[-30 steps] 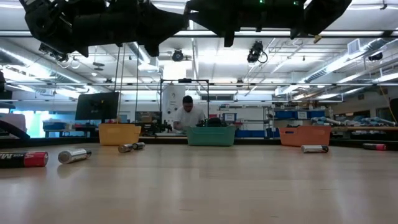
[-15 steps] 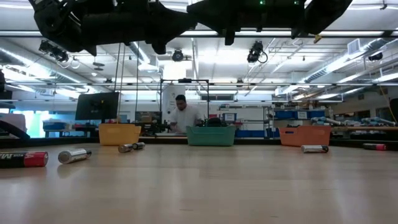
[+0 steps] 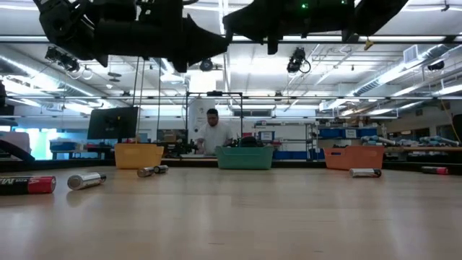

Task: Sort batteries
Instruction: Put the brown battery into the orange bin

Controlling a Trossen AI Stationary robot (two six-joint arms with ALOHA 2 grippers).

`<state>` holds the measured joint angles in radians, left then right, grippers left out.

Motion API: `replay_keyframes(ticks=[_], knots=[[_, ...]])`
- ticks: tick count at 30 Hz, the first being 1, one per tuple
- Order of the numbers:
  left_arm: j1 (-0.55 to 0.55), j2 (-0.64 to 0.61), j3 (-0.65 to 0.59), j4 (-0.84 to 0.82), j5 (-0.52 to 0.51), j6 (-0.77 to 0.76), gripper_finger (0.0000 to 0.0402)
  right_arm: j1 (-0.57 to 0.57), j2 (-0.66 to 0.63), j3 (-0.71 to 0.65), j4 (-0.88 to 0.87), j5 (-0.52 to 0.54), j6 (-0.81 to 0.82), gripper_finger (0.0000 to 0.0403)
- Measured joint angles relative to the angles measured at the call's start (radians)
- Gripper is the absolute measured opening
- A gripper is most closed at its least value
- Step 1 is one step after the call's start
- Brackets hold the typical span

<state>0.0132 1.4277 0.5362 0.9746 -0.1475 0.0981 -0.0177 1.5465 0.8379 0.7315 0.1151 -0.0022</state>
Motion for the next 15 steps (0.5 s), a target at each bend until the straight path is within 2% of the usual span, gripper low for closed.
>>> replay_keyframes(ticks=[4, 8, 12, 15], knots=[[0.0, 0.0, 0.0, -0.046, -0.064, 0.007, 0.0149, -0.039, -0.085, 0.0, -0.152, 0.056, -0.018, 0.0065], [0.001, 0.0, 0.0, -0.1, -0.097, 0.007, 0.0151, -0.093, -0.226, 0.002, -0.43, 0.176, -0.014, 0.0065], [0.0, 0.0, -0.001, -0.14, -0.098, 0.014, 0.0151, -0.188, -0.348, 0.002, -0.765, 0.328, 0.082, 0.0065], [0.0, 0.0, -0.001, -0.149, -0.098, 0.028, 0.0151, -0.299, -0.397, 0.002, -0.994, 0.363, 0.182, 0.0065]])
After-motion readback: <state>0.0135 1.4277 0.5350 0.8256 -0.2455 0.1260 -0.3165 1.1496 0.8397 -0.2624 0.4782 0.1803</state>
